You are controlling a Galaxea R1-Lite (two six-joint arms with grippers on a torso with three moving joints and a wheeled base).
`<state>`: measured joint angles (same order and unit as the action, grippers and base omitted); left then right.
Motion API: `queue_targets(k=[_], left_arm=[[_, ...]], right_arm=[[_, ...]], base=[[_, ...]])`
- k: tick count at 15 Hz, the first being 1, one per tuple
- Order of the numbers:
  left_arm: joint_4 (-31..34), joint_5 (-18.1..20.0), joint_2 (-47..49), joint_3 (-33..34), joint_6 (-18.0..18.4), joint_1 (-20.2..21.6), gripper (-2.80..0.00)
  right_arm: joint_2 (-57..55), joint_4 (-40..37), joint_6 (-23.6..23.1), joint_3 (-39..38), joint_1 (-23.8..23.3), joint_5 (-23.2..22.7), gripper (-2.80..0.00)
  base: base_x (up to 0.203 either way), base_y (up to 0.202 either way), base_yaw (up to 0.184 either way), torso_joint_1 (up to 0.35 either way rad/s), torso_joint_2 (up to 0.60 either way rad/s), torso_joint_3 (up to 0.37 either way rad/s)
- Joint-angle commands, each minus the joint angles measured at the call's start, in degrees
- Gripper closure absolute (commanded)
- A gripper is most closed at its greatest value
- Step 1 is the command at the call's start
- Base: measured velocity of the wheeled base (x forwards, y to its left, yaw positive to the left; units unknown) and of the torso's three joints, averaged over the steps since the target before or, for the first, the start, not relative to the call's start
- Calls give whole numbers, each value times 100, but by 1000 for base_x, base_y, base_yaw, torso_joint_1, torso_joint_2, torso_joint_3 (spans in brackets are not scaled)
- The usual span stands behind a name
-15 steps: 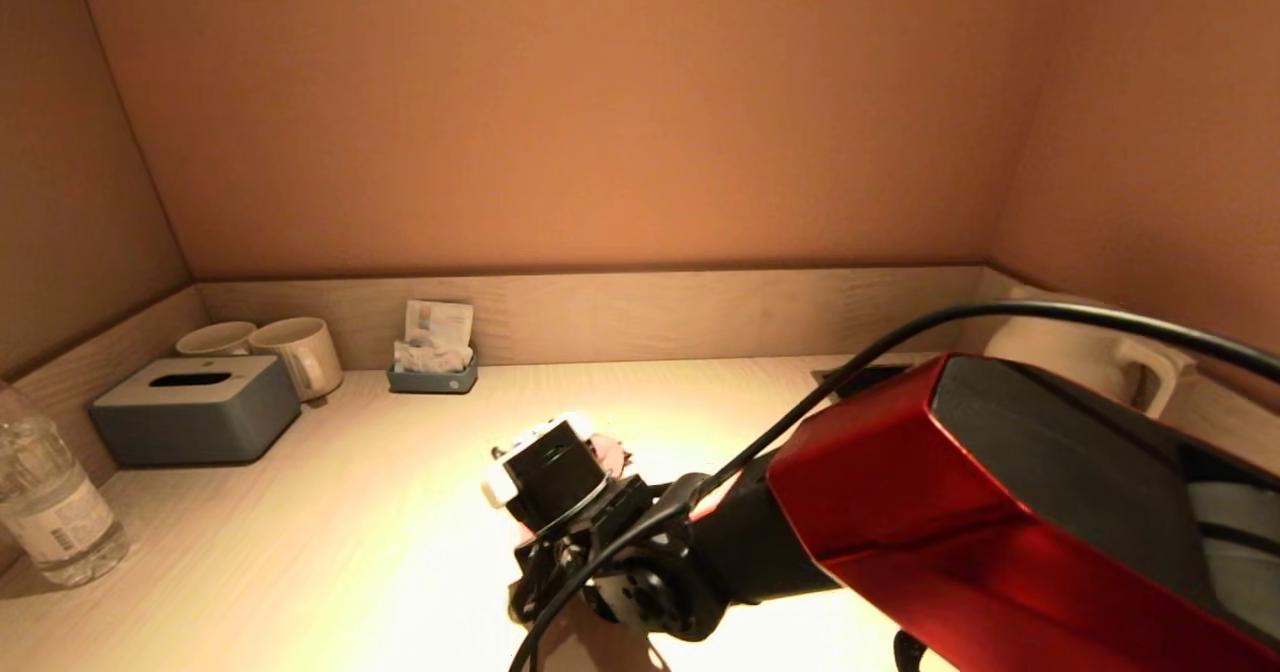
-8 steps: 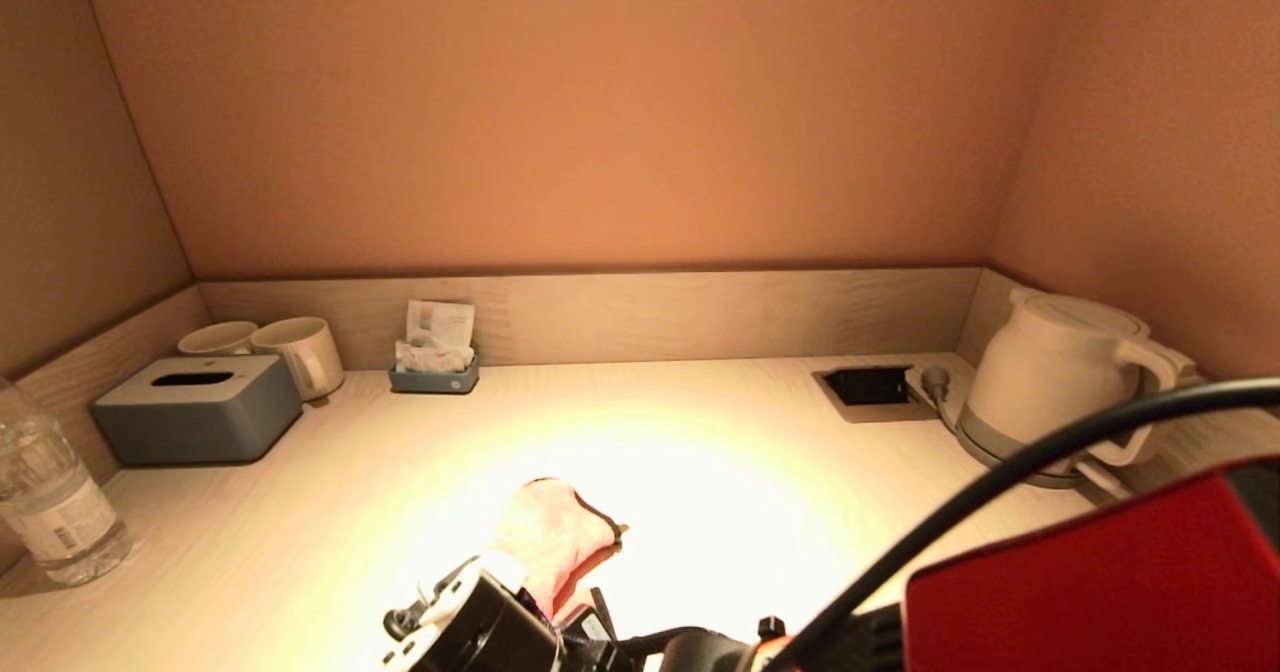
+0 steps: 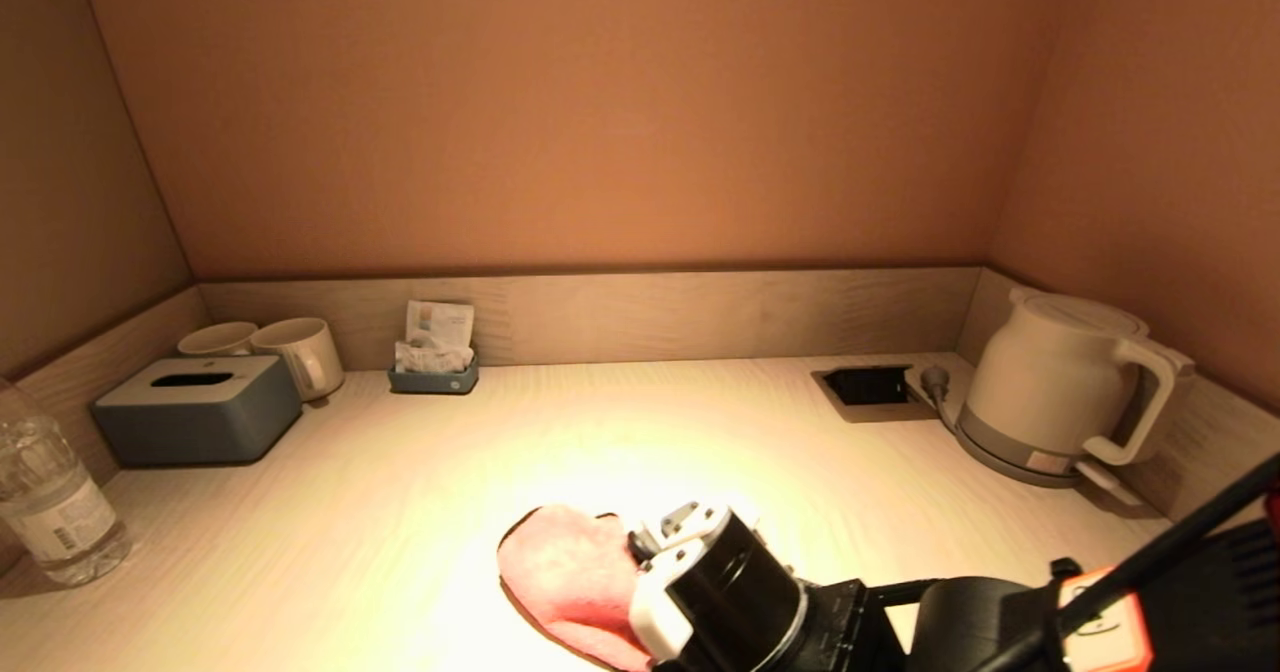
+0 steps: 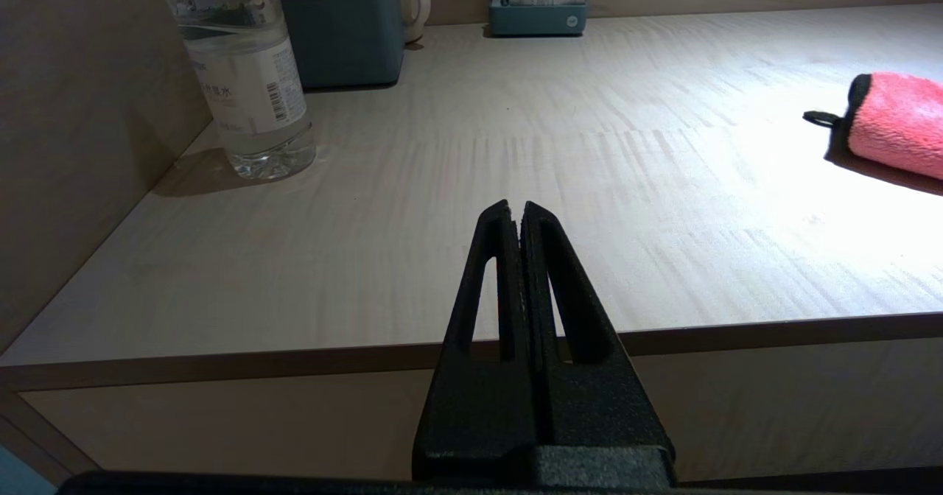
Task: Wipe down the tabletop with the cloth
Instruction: Sweep the stains on the table
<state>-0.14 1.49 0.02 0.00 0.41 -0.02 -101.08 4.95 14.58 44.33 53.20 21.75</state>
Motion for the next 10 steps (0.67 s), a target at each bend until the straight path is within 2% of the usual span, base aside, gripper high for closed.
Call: queue_targets(k=[1,3,5,8,10], left_arm=[[-4,1,6,0,2,2,0],[-4,1,6,0,2,2,0],[-4,1,6,0,2,-3,0],[-4,1,6,0,2,2,0],[-4,1,4,-5,2,0,0]], right_arm=[[304,18,-29,-94,-399,-8,0],[319,42,-96,-48,-566,-31,0],[299,207,-267,209,-1066,-64,0],[394,304,-368,477,-1153,-36,0],[533,294,-374,824,-1421,5,0]], base=[[0,0,0,0,0,0],[0,0,0,0,0,0],[0,0,0,0,0,0],[0,0,0,0,0,0],[0,0,0,0,0,0]])
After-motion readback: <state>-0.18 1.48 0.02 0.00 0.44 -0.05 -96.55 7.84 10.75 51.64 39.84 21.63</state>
